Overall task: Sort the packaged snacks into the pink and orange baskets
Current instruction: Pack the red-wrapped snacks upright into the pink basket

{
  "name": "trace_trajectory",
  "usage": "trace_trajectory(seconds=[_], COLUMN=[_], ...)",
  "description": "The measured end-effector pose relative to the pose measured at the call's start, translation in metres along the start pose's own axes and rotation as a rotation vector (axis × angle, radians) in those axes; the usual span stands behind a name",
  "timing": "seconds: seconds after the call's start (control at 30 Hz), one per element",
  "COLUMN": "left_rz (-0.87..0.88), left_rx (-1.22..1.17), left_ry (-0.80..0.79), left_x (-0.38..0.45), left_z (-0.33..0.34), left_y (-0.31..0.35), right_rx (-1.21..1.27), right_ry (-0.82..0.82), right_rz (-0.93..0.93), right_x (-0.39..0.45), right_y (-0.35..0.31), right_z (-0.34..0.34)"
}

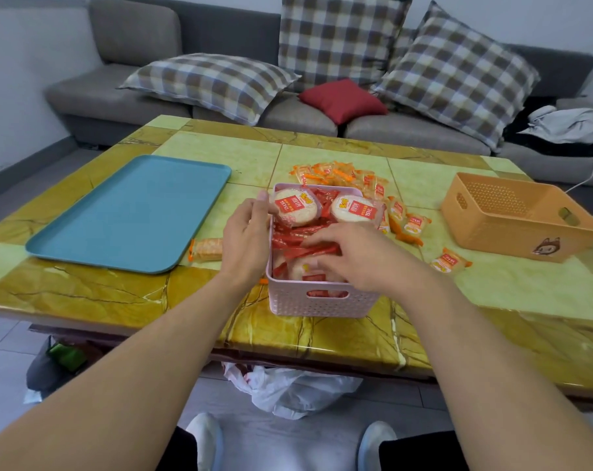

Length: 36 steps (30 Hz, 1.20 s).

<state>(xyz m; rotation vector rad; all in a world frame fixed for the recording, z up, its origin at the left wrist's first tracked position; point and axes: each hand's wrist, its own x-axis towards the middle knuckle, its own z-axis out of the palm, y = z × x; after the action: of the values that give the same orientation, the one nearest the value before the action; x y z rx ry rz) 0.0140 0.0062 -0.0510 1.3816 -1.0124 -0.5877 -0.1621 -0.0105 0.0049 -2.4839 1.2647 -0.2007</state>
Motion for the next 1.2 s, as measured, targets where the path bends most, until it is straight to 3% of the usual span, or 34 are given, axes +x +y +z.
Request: trace_trajectory(seconds=[0.3, 0.57, 0.77, 1.03, 1.2], left_rz=[-0.012, -0.009, -0.007, 0.129, 0.194], left_rx=[0.007, -0.014, -0.067, 0.260, 0.275], left_ry=[-0.011, -0.032, -0.157, -0.215, -0.196], left_x=[0.002, 0.001, -0.008, -0.006, -0.008], left_z=[0.001, -0.004, 0.000, 0.001, 0.004], left_y=[-0.004, 0.002, 0.009, 0.000, 0.003], right_rx=[-0.136, 0.263, 0.156, 0.088, 0.148], right_ry=[-0.009, 0.057, 0.117, 0.002, -0.013], right_rz=[0.024, 0.116, 0.086, 0.076, 0.097], right_x=[0.002, -0.002, 0.005, 0.001, -0.003], right_y=[-0.004, 0.001, -0.009, -0.009, -0.001], right_z=[0.003, -0.007, 0.018, 0.007, -0.002])
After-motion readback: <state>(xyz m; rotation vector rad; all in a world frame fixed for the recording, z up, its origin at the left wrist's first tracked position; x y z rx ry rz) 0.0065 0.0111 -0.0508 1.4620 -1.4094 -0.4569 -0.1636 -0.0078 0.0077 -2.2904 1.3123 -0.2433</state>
